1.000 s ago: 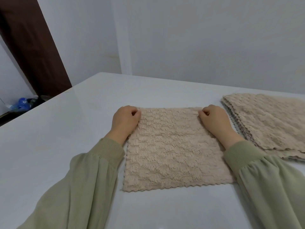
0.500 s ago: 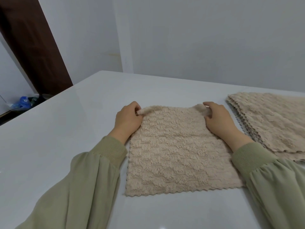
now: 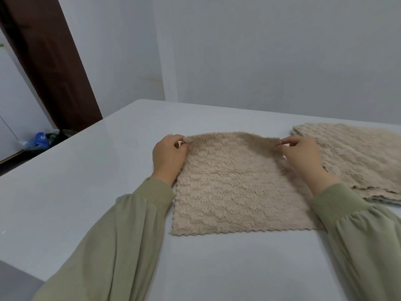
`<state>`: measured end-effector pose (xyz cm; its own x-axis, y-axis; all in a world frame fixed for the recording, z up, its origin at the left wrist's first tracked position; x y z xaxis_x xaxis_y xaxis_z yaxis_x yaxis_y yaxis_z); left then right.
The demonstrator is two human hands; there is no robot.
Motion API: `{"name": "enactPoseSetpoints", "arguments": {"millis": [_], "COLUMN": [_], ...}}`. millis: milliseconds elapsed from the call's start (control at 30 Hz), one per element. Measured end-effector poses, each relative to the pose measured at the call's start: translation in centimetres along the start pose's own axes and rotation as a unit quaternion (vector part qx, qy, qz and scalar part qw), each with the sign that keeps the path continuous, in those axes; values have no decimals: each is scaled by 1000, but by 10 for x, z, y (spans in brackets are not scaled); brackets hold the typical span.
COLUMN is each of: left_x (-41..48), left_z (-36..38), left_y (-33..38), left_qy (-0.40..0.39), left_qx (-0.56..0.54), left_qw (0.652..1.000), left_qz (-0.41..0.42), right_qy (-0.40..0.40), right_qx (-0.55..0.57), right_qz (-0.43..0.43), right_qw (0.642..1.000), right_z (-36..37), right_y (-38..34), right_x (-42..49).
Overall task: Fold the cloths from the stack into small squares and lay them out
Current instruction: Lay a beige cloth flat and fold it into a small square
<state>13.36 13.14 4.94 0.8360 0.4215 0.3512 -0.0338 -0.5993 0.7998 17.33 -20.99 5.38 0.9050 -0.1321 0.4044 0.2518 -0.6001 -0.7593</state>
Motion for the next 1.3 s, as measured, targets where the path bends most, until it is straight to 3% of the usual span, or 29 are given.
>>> {"name": "enactPoseSetpoints", "arguments": {"millis": [100,200,333,433,567,700,867,1000,1067,1133,1200,1300], "left_x": [-17,-36,-50,-52,-53,-31,-33,-36,-34,-33,-42,-67], "left_z": [-3,1,7,11,26,19,3,-14,-22,-29,-21,19], "left_y": [-3,-11,-15,-14,5,7,-8,-20,-22,-9,16,34], "left_qy": [-43,-116,-167,-199,-314,-253,-149,-133,-125,-76,-75,-225], "left_qx": [-86,-216,-268,-284,-308,-323,-381,-242,-50,164,178,159], "left_qw": [993,953,918,906,879,901,886,935,974,981,980,950], "left_qz": [-74,-177,-239,-242,-182,-137,-217,-223,-180,-72,41,149], "right_qy": [6,-35,-84,-117,-150,-79,52,101,73,31,29,-59], "right_qx": [62,140,122,58,-6,66,99,92,-27,-188,-226,-250], "right_qz": [42,95,93,57,-12,-69,-48,-19,-27,-87,-158,-223], "right_qw": [997,985,985,990,989,992,993,990,997,978,961,940], "right_z": [-3,4,5,4,14,17,-7,-28,-30,-24,-19,6], "right_y": [10,17,14,5,-8,-24,-14,-4,-4,-13,-29,-44], "right_x": [-9,-20,-30,-34,-36,-36,-34,-46,-50,-56,-66,-84]}}
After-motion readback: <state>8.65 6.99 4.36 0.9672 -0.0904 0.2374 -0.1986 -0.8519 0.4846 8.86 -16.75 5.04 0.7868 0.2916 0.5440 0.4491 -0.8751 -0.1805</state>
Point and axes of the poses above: each hand's wrist, its own x-axis towards the middle knuckle, its own z-axis out of the palm, y = z × x, the point moved 9 cm from there along x, towards the middle knuckle, and after that the axes turned 9 degrees about -z, right-handed, at the moved point
